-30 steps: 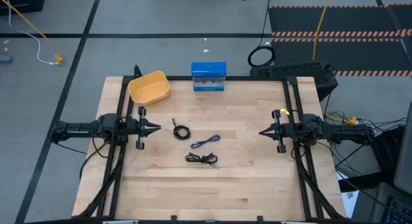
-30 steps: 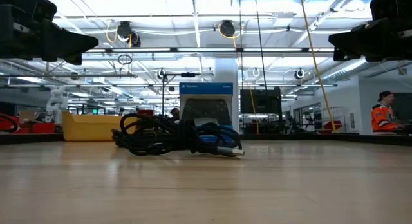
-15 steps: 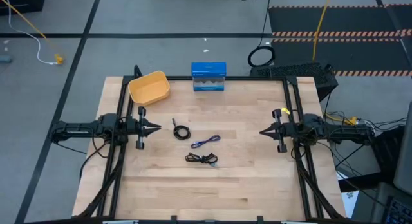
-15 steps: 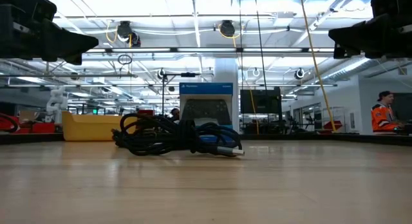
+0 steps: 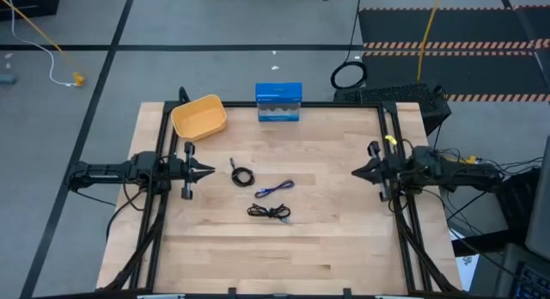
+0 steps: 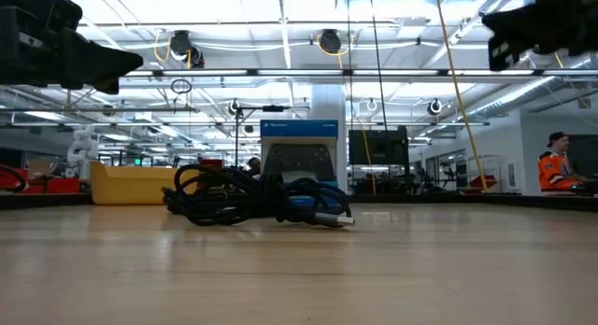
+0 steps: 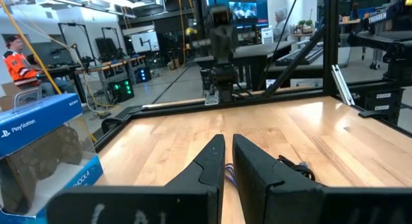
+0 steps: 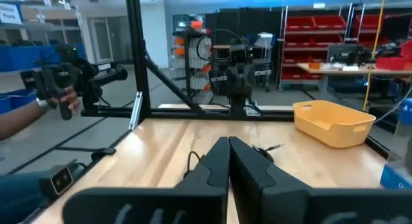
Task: Pick and place USB-C Cables
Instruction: Put the bottom black charger cable into the yellow bin
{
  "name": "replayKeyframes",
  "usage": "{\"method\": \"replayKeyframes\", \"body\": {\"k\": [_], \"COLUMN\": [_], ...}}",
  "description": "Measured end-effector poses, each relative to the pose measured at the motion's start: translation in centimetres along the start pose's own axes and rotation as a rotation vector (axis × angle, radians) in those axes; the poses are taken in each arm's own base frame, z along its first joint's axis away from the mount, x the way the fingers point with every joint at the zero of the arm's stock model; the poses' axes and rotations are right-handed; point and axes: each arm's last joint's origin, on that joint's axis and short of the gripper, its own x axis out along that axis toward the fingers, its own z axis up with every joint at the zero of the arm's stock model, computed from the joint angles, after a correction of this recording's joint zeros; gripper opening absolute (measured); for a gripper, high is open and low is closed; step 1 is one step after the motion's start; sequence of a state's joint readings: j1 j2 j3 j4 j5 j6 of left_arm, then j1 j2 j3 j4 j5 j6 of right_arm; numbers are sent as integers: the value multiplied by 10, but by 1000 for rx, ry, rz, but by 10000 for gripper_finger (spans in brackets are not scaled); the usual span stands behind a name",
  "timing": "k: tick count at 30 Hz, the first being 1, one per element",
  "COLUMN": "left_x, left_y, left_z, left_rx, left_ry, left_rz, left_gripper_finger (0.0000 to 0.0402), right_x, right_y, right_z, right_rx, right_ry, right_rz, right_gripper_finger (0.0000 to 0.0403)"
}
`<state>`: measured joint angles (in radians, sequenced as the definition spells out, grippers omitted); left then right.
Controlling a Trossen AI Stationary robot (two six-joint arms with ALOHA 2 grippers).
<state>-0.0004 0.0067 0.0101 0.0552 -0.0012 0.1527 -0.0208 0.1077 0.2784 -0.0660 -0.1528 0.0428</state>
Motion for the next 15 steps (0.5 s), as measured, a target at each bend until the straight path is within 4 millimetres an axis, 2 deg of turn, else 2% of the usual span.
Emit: {"method": "replayKeyframes", "body": {"k": [7, 15], "left_x": [0, 0], "left_y": [0, 0], "left_z": [0, 0], "left_rx": [0, 0], "left_ry": [0, 0], "left_rz": [0, 0], "left_gripper_finger": [35, 35], "right_x": [-3, 9], "right_y": [3, 5], "right_z": [70, 144], "right_rx": [1, 36], "right_ry": [14, 23], "right_rz": [0, 0], "right_gripper_finger": [0, 0]}}
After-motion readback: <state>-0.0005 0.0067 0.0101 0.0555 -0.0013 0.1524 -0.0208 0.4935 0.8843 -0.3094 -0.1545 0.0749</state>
